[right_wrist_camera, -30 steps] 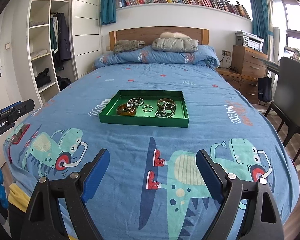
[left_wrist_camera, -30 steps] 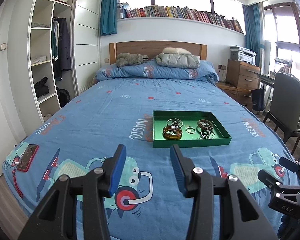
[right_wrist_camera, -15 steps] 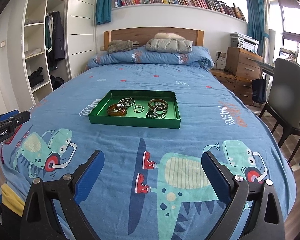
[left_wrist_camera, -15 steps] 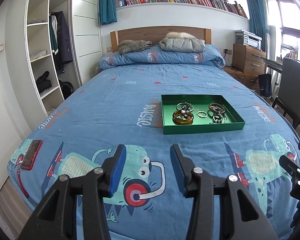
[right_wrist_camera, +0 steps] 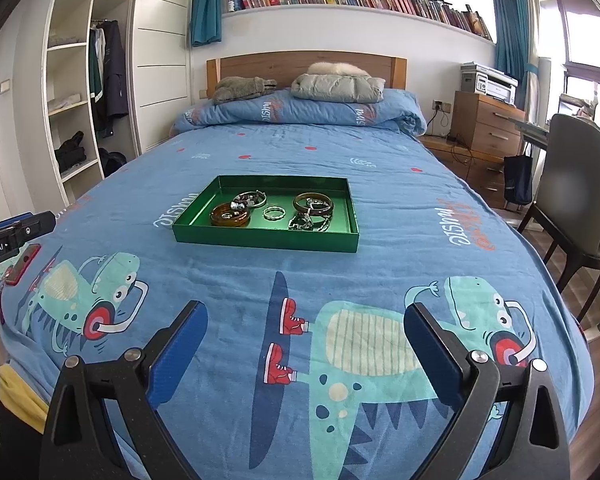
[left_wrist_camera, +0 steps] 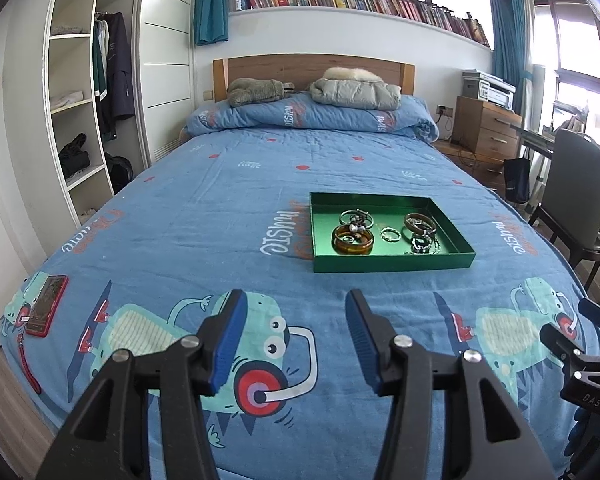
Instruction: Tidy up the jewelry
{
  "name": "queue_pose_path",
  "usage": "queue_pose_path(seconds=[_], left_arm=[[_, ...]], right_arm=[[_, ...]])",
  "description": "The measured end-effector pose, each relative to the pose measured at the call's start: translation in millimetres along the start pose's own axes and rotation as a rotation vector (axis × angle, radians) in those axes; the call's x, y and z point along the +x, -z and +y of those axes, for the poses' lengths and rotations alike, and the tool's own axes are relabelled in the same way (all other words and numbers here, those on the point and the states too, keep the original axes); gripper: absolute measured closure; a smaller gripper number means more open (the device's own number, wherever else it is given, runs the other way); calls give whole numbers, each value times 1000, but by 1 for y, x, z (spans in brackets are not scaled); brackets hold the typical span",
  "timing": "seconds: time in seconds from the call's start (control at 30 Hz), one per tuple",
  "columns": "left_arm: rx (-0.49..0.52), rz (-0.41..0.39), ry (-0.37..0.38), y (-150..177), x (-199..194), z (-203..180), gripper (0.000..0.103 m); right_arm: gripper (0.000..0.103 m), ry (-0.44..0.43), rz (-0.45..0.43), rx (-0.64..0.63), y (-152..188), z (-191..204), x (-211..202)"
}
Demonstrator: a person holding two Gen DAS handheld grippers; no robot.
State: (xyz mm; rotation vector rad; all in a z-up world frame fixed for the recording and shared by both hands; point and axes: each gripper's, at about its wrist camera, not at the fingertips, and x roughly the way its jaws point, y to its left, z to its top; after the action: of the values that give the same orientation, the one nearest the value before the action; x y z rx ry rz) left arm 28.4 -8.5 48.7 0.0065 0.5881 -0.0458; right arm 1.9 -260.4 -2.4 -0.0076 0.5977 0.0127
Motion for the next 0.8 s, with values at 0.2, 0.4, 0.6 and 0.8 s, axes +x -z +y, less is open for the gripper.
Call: queue_pose_path(seconds=[0.2,0.4,0.6,0.8], left_arm=[[-35,-10,73,-1,-5,8,54],[-40,-16,88,-1,-7,10,54],[-33,-17,70,0,-6,8,54],[-13,-8,47,2,-2,2,54]], right_arm=[[5,-6,-7,-8,-1,3,-2],[5,-13,-8,-22,-3,8,-2],[5,-14,-2,-25,0,10,0],[5,-8,0,-10,2,4,1]])
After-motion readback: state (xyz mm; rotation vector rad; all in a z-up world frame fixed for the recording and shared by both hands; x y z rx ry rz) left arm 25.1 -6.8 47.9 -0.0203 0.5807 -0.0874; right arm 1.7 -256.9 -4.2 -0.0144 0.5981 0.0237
